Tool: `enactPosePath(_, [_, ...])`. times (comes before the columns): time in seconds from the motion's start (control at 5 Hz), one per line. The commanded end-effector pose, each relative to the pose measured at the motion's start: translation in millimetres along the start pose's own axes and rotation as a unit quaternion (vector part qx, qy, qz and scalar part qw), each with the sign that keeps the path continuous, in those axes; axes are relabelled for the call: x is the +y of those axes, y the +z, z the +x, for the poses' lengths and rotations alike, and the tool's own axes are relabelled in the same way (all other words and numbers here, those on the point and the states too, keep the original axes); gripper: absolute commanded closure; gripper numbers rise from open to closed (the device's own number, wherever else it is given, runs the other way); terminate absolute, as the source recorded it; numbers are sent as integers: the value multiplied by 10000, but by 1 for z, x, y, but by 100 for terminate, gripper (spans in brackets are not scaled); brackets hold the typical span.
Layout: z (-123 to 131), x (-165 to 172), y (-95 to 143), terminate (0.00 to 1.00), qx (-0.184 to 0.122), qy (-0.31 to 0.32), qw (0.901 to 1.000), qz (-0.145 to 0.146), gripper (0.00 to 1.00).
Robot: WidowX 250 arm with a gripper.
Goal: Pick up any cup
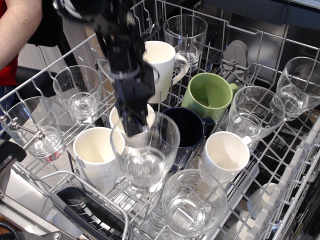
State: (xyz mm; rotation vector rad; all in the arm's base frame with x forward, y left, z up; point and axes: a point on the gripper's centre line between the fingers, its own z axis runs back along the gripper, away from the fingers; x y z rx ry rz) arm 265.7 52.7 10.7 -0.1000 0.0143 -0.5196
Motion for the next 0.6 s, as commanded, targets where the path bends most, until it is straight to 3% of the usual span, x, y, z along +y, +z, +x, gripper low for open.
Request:
enactPosePath(0.0, [5,-11,71,0,-122,-313,9988,352,100])
enactPosePath(0.2, [3,-17,88,0,25,-471,9980,431,100])
enactPosePath(0.4, [-6,-21,90,100,-183,-503,9969,570,100])
